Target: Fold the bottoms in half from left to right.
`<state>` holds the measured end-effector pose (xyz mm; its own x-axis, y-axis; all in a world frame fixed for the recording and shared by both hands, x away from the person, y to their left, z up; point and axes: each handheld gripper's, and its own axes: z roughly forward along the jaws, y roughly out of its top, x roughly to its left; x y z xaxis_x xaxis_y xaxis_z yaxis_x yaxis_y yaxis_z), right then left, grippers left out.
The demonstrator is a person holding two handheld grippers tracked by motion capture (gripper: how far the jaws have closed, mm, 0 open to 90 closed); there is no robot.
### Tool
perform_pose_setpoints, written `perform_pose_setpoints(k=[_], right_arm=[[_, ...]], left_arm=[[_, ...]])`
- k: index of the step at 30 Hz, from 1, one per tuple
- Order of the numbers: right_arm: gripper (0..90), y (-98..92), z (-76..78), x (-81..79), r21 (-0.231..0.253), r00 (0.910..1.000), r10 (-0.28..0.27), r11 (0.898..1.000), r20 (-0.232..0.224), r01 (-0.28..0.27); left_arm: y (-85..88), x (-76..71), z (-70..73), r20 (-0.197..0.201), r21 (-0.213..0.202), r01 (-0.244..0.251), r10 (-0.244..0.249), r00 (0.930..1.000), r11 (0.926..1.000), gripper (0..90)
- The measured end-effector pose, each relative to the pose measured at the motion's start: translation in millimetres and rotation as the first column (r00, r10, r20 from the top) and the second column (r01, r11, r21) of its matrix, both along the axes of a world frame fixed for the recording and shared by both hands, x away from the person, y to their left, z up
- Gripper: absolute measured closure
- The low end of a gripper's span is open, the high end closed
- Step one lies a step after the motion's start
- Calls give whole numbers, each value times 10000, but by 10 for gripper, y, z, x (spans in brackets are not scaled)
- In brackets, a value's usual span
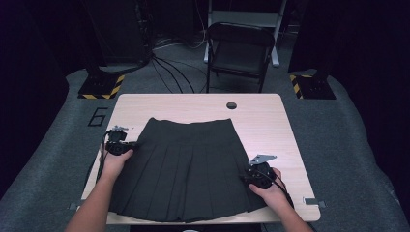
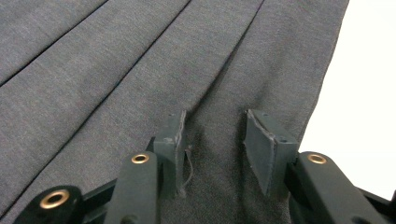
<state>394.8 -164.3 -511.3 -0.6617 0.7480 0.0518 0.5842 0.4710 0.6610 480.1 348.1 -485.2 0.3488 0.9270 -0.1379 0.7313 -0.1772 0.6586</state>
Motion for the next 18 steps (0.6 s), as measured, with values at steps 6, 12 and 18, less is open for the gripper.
perform_pose_setpoints(k=[6,12,18], right_arm=[[576,2,1,-3,22,10000,-43,10000,-33,43],[575,6,0,-8,41,10000,-73,10000,-58,73],[574,3,0,-5,41,10000,-66,10000,-38,66]], left_arm=[[-118,-26,129,209,134,144,-147,9997,9998,805],[-240,-63,247,367,163,336,-342,9987,9993,815],[-375,-96,397,424,193,673,-681,9968,9975,818]])
